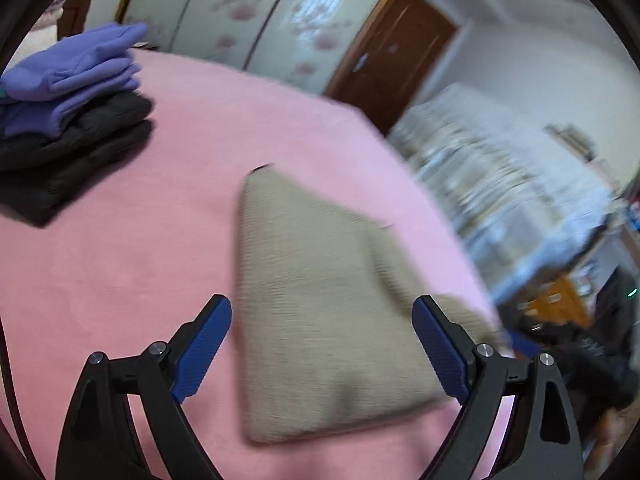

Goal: Fold large clothes
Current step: 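Grasp the folded edge with the right tool and straighten it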

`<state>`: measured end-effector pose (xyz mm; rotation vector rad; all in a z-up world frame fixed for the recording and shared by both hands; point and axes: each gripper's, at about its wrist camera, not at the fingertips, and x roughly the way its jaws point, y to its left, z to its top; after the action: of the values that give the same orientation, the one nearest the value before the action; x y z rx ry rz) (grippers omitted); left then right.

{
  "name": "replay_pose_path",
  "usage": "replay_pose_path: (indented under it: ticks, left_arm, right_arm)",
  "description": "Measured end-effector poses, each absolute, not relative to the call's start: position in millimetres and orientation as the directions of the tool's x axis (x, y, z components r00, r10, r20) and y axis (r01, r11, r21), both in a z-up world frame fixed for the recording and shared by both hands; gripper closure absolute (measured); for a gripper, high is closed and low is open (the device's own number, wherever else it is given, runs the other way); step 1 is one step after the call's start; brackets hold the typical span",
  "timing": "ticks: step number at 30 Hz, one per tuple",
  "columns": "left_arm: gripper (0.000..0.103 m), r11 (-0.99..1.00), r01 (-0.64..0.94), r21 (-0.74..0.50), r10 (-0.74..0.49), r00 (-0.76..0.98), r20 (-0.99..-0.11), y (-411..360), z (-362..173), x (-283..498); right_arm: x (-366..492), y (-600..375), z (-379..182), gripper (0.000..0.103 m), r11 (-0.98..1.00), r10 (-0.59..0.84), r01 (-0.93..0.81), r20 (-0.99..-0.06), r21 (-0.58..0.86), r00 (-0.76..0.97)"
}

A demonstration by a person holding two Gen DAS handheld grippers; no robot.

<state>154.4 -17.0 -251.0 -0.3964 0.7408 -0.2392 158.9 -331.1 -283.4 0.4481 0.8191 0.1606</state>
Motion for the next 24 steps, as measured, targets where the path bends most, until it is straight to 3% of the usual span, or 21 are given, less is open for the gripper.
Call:
replay_pose_path:
  ticks: [4,10,11,12,13,15,19,24]
  left_arm:
    - [0.012,0.91,0.033,-0.414,-0.326,0.674,-0.663,-10,-275,169]
    - [0.012,0.914,0.018,-0.404,-0.325,0.63,-0.705,-22,-301,187]
    - [0.012,0.916,0.019,-0.401,-0.324,0.625,-0.71,-25,-308,191]
    - [0.012,0.917,0.018,-0.398,-0.322,0.62,-0.715,-27,-310,193]
    - [0.012,0.918,0.017,-0.396,-0.322,0.615,-0.72,-32,-313,198]
    - [0.012,0.917,0.015,-0.399,-0.325,0.61,-0.723,-37,-318,202]
    - [0.012,0.909,0.017,-0.416,-0.338,0.616,-0.711,-46,-319,203]
    - [0.012,0.911,0.069,-0.407,-0.363,0.602,-0.711,-66,-324,199]
  right_arm:
    - [195,-321,-307,0.039,0.915,0.305,0.032,-0.743,0.402,0.596]
    - [241,-328,-343,0.039,0.866,0.4,0.065,-0.764,0.496,0.505]
    - [246,-328,-347,0.043,0.857,0.422,0.057,-0.762,0.512,0.491]
    - [249,-326,-349,0.059,0.853,0.44,0.043,-0.761,0.52,0.476]
    - [252,-323,-350,0.066,0.858,0.444,0.024,-0.766,0.513,0.464]
    - [250,-314,-345,0.074,0.894,0.407,-0.034,-0.779,0.446,0.476]
    - [226,-314,-326,0.078,0.933,0.333,-0.084,-0.749,0.35,0.573]
    - [189,-343,-328,0.079,0.931,0.282,-0.017,-0.688,0.365,0.669]
